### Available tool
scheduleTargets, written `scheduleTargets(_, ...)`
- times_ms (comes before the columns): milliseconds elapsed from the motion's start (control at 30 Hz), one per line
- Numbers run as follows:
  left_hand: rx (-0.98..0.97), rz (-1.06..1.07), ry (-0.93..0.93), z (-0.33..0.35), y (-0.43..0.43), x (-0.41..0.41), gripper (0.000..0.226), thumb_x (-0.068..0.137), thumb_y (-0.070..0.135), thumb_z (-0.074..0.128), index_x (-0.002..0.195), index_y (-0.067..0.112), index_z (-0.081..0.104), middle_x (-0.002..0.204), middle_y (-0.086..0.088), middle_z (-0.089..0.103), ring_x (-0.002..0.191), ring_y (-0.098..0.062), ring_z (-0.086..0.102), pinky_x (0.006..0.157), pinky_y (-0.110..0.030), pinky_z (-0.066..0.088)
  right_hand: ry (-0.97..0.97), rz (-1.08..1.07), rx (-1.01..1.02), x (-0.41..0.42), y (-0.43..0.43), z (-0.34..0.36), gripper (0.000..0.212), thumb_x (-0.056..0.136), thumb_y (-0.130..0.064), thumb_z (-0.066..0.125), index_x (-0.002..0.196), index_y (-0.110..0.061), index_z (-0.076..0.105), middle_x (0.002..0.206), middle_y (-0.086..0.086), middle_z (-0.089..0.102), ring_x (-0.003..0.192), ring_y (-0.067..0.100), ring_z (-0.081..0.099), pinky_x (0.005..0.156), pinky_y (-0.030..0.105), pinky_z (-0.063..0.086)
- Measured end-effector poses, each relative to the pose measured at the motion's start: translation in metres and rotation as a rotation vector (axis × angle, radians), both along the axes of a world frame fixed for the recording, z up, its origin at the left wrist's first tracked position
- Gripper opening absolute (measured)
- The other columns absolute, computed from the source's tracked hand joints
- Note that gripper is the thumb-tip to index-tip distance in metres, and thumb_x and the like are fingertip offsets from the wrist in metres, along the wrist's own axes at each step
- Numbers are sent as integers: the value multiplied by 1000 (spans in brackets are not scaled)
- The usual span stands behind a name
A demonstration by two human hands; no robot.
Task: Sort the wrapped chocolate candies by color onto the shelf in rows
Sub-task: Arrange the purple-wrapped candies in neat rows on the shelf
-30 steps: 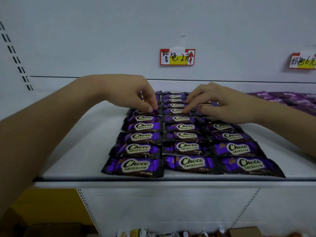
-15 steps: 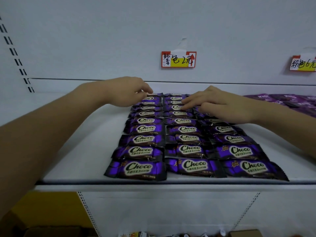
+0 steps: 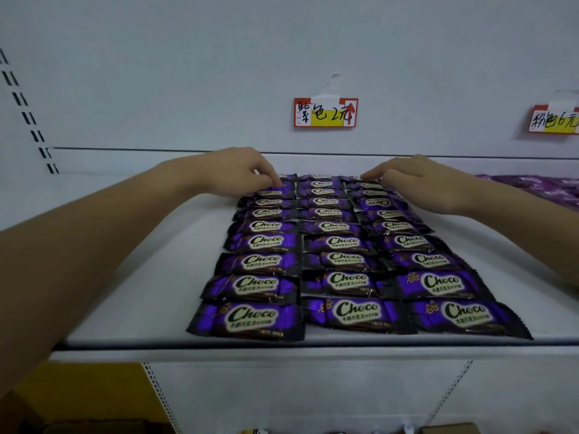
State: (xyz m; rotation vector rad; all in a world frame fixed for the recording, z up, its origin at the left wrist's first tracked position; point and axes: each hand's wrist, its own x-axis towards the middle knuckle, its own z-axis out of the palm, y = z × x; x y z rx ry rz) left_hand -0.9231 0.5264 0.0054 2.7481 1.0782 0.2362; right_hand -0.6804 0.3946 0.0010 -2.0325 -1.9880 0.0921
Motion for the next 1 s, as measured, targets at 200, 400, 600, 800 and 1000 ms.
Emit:
scheduleTargets(200,-2,-1,-2,-1,1,1,31,97,20,44,117,25,67,106,6,58,109,-12,54,94,-24,38,34,-32,24,3,4,-5,41,100,-23,26,130,-23,54,140,-2,49,128,16,41,103,26,29)
scheduleTargets(400,36,-10,-91,-1,-7,3,32,99,15,39,119,18,65,111,4,57,106,-10,50,83,-18,34,104,-83,64,11,3,-7,41,100,-26,27,131,-22,54,141,-2,49,129,15,40,99,24,28)
scheduleTargets(600,-27,-31,-84,-9,-7,6,39,104,24,29,132,11,54,142,0,48,130,-15,41,89,-13,25,-75,-12,-84,7,3,-11,43,103,-24,21,136,-17,48,148,2,39,133,22,32,103,21,19)
scheduleTargets(800,-42,-15,-21,-12,-4,9,48,103,36,25,124,8,58,133,-7,55,121,-20,49,105,-30,33,-57,5,-75,5,2,-10,41,103,-22,24,136,-17,48,146,5,41,132,18,32,100,19,20)
scheduleTargets(1000,-34,-23,-4,-12,-3,8,47,103,37,24,123,11,59,133,-5,55,120,-19,49,107,-35,33,11,7,-39,10,5,-11,41,102,-22,27,138,-19,46,146,1,41,133,14,32,104,21,20)
